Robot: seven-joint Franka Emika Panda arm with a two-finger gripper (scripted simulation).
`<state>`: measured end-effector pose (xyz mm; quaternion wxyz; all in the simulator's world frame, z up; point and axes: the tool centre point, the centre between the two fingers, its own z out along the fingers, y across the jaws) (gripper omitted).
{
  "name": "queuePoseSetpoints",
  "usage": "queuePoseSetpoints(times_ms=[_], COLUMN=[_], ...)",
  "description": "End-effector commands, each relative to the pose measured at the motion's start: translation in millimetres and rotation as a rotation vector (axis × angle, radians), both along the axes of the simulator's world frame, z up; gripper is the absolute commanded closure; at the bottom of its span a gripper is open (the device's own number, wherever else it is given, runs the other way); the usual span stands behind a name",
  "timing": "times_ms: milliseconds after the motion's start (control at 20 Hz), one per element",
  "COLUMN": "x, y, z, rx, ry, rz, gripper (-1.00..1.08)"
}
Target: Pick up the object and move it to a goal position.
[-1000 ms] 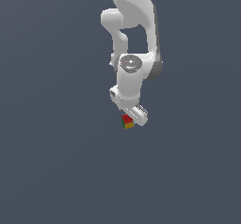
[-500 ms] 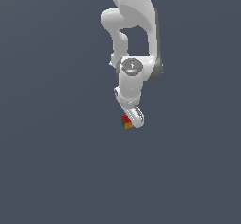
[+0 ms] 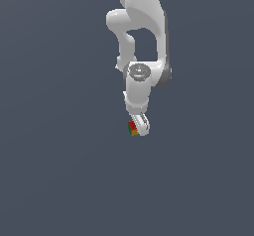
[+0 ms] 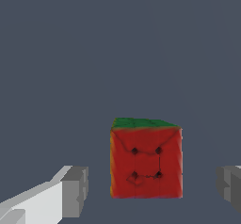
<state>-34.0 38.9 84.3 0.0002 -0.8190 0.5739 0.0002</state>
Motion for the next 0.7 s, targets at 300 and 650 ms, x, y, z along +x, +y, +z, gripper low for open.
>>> queuePoseSetpoints(times_ms=[300,650], x=[-0.6,-1.7], y=[0.3,0.1], z=[-3.8,-32.6], rx=[0.000,-0.001], ry=[0.000,0.000], rz=[-0.013,-0.016], gripper=[-0.92,-0.92])
